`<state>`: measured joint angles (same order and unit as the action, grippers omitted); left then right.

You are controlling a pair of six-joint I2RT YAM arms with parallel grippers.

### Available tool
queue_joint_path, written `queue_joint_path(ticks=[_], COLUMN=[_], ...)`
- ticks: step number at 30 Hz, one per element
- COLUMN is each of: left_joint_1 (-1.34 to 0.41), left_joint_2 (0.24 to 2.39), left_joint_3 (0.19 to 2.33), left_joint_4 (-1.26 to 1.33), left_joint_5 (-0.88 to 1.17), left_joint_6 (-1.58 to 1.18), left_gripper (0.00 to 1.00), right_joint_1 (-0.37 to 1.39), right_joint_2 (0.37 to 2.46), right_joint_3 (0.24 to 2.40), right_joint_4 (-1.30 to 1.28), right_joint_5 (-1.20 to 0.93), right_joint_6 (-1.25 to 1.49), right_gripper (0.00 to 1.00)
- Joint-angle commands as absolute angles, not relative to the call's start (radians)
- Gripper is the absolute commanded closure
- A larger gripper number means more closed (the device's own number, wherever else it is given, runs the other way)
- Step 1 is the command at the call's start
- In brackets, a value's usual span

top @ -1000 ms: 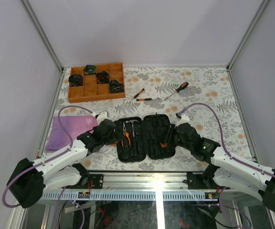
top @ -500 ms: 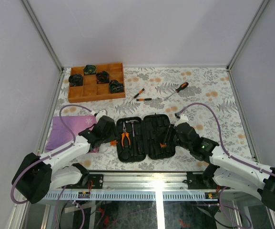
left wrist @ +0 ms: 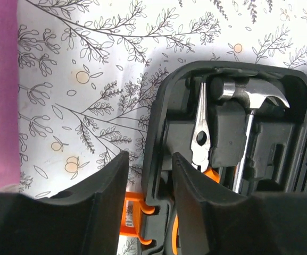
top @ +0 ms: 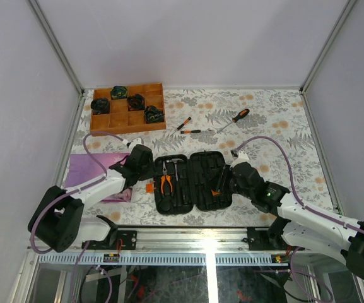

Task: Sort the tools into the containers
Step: Place the screwdriver in the storage box.

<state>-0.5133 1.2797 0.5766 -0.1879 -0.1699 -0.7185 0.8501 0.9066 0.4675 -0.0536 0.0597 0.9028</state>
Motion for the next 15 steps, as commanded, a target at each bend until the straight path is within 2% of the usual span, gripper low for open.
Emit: queue_joint_path(ticks=[1,6,14,15], left_joint_1=[-0.493,-0.49,-0.491,-0.491], left_joint_2=[1.321,1.347,1.314,1.303], left_joint_3=[0.611,0.6,0.532,0.523], left_joint_4=[-0.107,-0.113,-0.132,-0.142], left_joint_5=[-0.163,-0.18,-0.153,-0.155], left_joint_6=[-0.692,-0.696,-0.752,-0.765], left_gripper=[0.67,0.82,1.0,1.0], right_joint_1=[0.852,0.853,0.851,0.852], right_joint_2=[0.886,0.865,0.845,0.852], right_joint_3=[0.479,0.473,0.462,0.462], right_joint_4=[-0.004,-0.023,-0.044,-0.042], right_joint_5=[0.056,0.069,0.096,0.093], right_joint_6=[0.911,0.913,0.917,0.918], right_gripper=[1.0,1.0,1.0,1.0])
